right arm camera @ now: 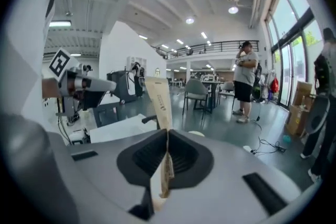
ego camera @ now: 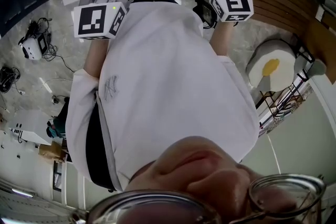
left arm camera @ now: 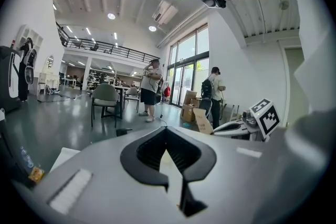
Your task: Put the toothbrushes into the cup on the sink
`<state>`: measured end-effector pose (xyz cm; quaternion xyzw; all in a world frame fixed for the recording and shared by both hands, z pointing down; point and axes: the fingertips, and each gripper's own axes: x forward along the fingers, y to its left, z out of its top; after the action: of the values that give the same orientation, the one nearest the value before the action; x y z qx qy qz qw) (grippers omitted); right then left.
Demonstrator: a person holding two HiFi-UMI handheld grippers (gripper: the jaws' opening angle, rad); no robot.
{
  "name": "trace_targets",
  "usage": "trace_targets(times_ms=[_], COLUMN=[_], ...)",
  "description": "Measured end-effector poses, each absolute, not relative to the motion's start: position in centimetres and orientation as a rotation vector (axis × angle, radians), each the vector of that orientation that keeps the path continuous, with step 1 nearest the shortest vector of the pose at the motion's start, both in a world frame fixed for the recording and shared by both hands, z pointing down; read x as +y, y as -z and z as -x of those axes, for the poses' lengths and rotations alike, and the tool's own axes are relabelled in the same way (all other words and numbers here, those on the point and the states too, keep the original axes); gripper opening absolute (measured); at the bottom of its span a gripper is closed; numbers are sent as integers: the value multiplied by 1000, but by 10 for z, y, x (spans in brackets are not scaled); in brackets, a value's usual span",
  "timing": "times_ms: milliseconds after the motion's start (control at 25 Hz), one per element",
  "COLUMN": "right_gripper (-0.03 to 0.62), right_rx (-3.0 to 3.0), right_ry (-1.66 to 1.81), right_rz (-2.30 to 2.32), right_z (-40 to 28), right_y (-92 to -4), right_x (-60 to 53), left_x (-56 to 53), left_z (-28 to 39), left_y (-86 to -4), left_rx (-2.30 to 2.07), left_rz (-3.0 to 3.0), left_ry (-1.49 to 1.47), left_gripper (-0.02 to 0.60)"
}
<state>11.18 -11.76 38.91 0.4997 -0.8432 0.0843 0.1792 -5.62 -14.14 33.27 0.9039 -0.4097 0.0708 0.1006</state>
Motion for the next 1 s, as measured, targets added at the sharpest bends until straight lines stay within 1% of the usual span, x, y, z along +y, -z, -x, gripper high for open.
trace_targets(times_ms=[280,640,1000], right_gripper=[14,14,14], right_rx=[-2500,-2624,-2936], right_ry=[-246,-192,-386], right_rz=[-1715,-1988,-2192], right_z=[-136,-166,-195], right_y=[-348,-306,-277], right_x=[-130,-136,-143], left_x=[-140,-143,-158], left_z=[56,59,65], left_y=[-323,-311,-303], left_rx=[-1223,-1253,-1298], left_rz=[-2697,-2716,-2726], left_ry=[-166,-116,-71], left_gripper=[6,6,6])
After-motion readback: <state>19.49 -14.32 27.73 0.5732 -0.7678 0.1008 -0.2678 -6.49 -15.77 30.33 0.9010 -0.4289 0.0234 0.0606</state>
